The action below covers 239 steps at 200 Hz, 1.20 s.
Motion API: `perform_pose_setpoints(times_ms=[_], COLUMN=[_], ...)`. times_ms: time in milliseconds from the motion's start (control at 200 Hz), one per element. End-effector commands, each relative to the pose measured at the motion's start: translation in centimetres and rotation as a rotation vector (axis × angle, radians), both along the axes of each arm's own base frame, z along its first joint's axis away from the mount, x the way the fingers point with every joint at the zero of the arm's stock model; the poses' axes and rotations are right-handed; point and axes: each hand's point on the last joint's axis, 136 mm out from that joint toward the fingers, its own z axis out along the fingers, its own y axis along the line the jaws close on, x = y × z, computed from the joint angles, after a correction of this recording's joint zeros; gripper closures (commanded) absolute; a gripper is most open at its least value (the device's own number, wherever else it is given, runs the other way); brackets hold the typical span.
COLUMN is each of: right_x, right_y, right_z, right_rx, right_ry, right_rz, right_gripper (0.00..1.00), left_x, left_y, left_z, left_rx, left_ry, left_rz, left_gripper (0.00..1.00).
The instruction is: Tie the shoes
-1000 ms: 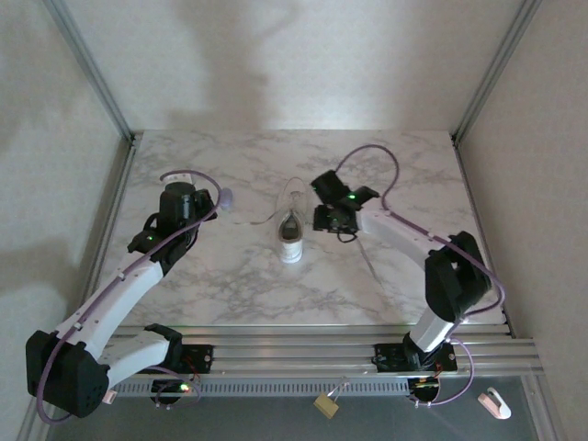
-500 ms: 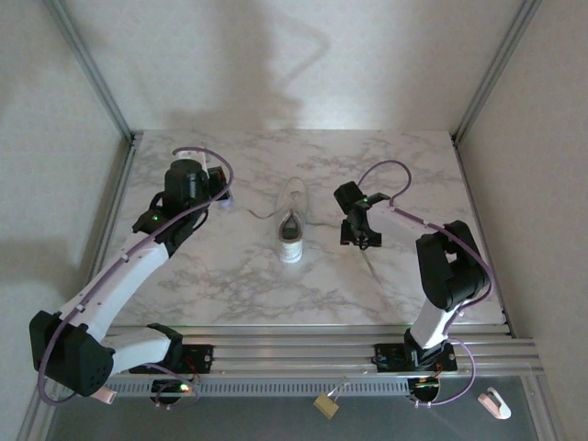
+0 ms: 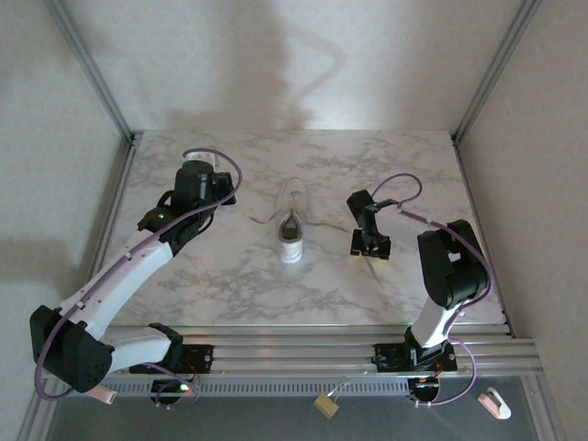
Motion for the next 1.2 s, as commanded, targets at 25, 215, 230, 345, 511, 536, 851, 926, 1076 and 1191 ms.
perform_pose_setpoints(times_ms=[25, 215, 230, 345, 511, 536, 851, 926, 1076, 1191], right_x=[-2.1, -2.2, -2.2, -1.9, -0.4, -0.3, -2.0, -2.2, -2.0, -1.7], right_y=[-0.1, -0.6, -0.5, -0.5, 0.9, 1.3, 9.4, 12.2, 17.4, 21.4], right_z=[-1.6, -1.5, -1.4, -0.2, 5.9, 7.1, 20.2, 23.2, 27.0, 27.7], right_rx=[0.031, 0.044, 0.046, 0.057, 0.176, 0.204, 0.391, 0.435, 0.510, 0.558], right_ry=[0.087, 0.074, 0.071, 0.024, -0.175, -0.208, -0.455, -0.514, -0.580, -0.584], right_rz=[-0.025, -0.039, -0.038, -0.032, 0.017, 0.033, 0.355, 0.422, 0.516, 0.560], right_gripper=[0.50, 0.81, 0.83, 0.97, 1.00, 1.00, 1.00, 1.00, 1.00, 1.00], left_x=[-0.1, -0.4, -0.4, -0.5, -0.6, -0.6, -0.4, -0.4, -0.5, -0.7], left_y=[-0.1, 0.3, 0.3, 0.5, 1.2, 1.2, 1.4, 1.5, 2.0, 2.8], left_z=[1.3, 1.9, 1.9, 2.3, 3.3, 3.4, 5.2, 5.6, 6.1, 6.6], left_rx=[-0.012, -0.012, -0.013, -0.020, -0.028, -0.032, -0.097, -0.108, -0.127, -0.151], left_ry=[-0.014, -0.029, -0.029, -0.039, -0.055, -0.058, -0.084, -0.090, -0.100, -0.105], left_rz=[0.013, 0.031, 0.032, 0.043, 0.073, 0.072, 0.053, 0.053, 0.056, 0.068], left_gripper=[1.00, 1.00, 1.00, 1.00, 1.00, 1.00, 1.00, 1.00, 1.00, 1.00])
